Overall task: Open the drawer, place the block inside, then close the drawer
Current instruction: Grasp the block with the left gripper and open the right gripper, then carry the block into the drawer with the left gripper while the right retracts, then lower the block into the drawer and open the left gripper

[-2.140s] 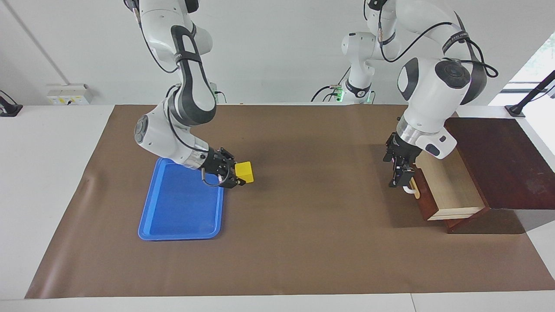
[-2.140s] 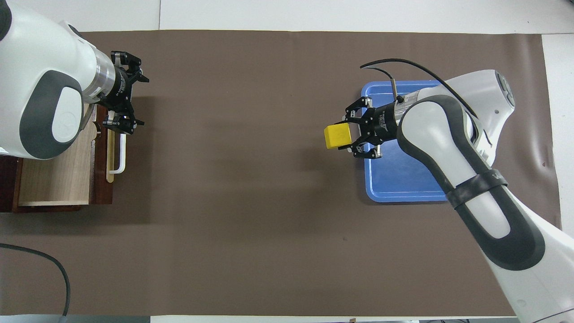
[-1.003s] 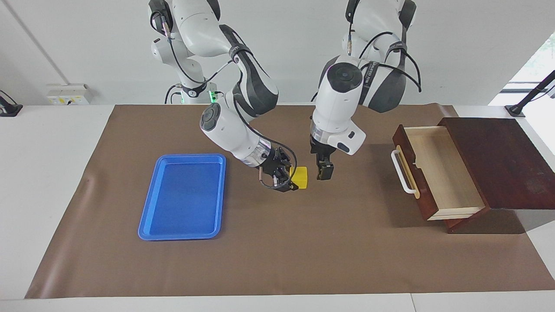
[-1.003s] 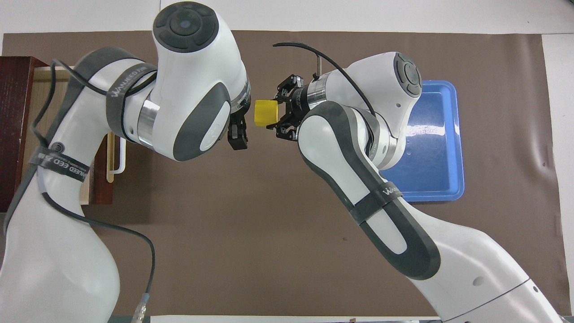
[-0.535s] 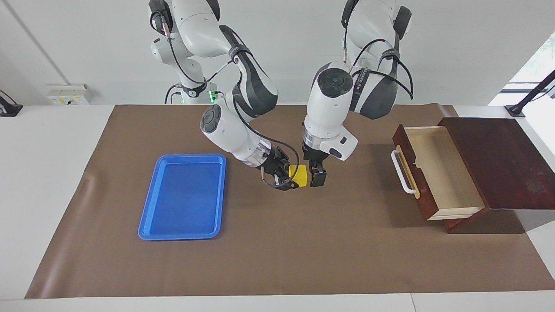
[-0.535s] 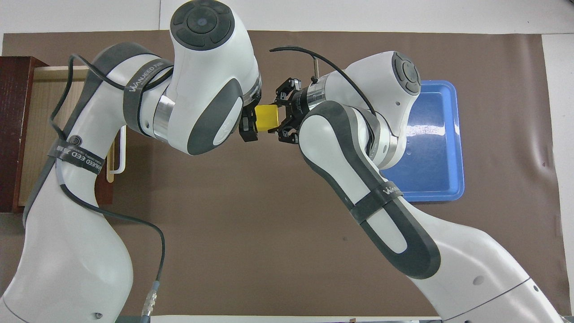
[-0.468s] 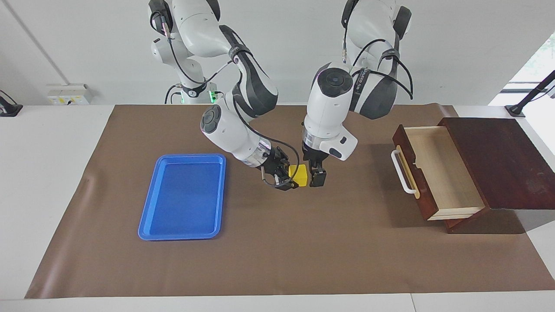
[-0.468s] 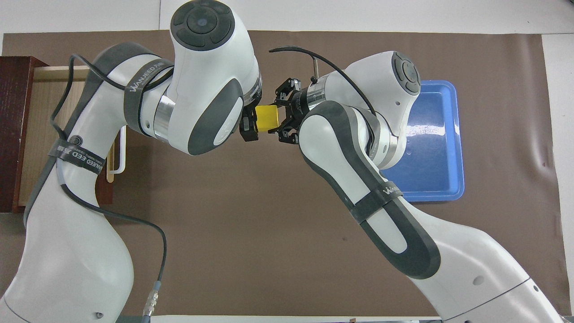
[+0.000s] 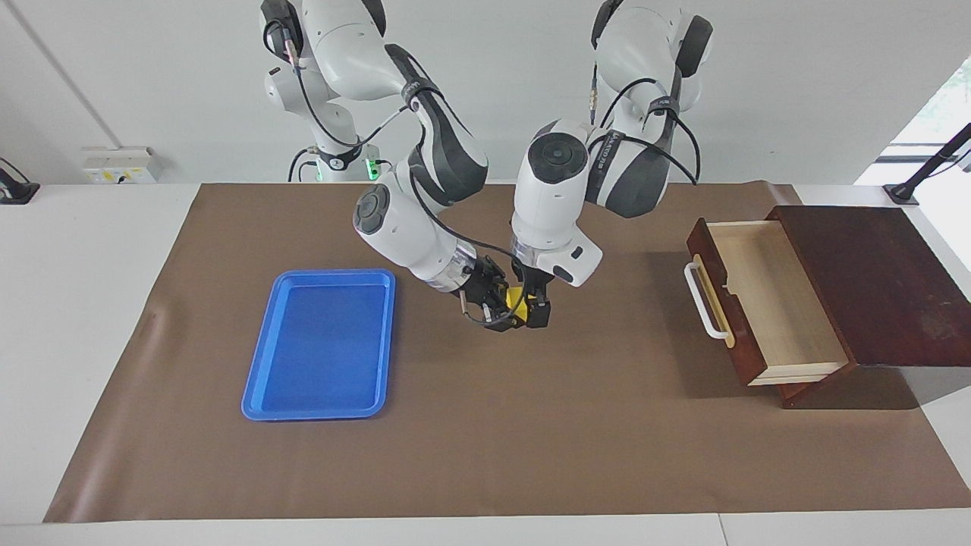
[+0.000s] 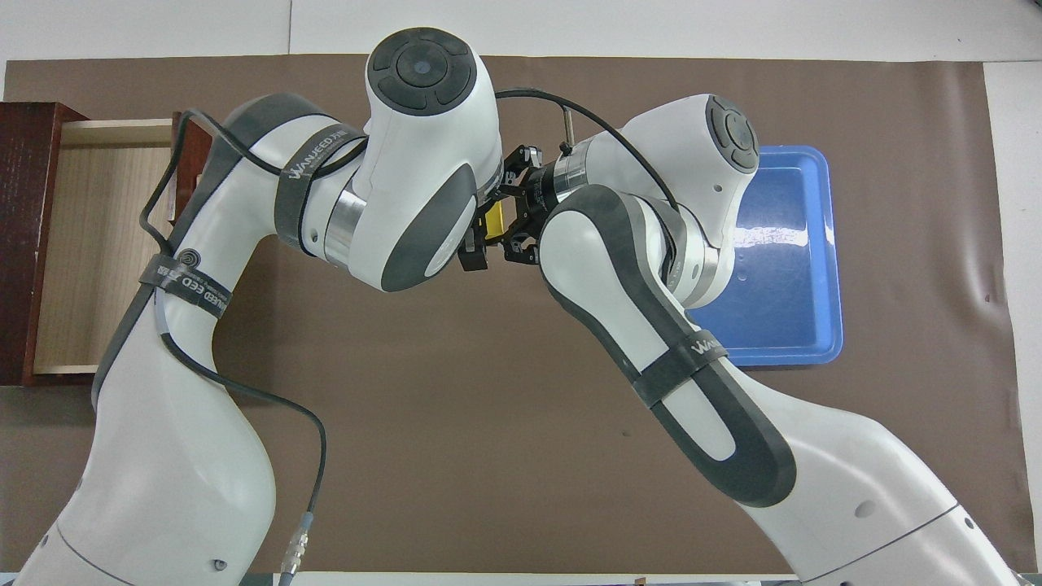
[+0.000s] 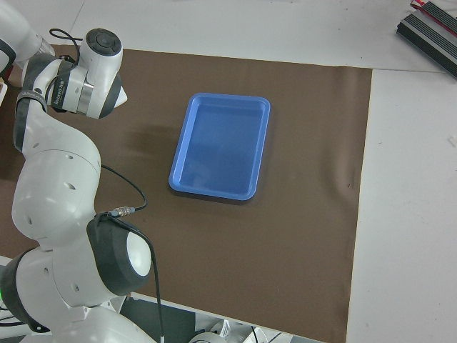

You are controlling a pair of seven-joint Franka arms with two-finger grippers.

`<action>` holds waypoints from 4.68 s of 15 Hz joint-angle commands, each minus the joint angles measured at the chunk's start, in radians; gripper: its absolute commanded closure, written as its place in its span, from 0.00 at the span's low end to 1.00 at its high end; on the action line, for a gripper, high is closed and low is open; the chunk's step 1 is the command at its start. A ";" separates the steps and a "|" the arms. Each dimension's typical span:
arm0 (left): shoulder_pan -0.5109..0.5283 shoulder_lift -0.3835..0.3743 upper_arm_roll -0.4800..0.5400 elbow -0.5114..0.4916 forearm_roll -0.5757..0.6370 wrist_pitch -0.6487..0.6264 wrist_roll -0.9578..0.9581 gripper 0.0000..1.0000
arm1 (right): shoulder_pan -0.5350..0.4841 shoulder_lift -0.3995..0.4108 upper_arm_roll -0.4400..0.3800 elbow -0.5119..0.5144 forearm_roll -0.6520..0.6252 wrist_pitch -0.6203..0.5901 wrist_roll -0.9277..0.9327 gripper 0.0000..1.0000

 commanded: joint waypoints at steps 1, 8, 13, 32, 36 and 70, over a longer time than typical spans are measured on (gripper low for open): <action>-0.016 -0.012 0.013 -0.020 0.020 -0.004 -0.016 0.00 | -0.005 0.008 0.005 0.013 -0.014 -0.009 -0.012 1.00; -0.017 -0.018 0.013 -0.050 0.020 0.010 -0.034 0.42 | -0.005 0.008 0.005 0.008 -0.013 -0.004 -0.012 1.00; -0.016 -0.018 0.011 -0.050 0.019 0.012 -0.037 1.00 | -0.005 0.008 0.005 -0.001 -0.013 0.000 -0.012 1.00; 0.225 -0.175 0.016 -0.046 0.009 -0.188 0.283 1.00 | -0.333 -0.259 -0.005 -0.151 -0.228 -0.353 -0.424 0.00; 0.430 -0.225 0.016 -0.049 -0.035 -0.208 0.459 1.00 | -0.428 -0.348 -0.003 -0.145 -0.371 -0.518 -0.669 0.00; 0.664 -0.416 0.027 -0.675 0.005 0.262 0.836 0.45 | -0.468 -0.544 0.006 -0.185 -0.813 -0.586 -1.544 0.00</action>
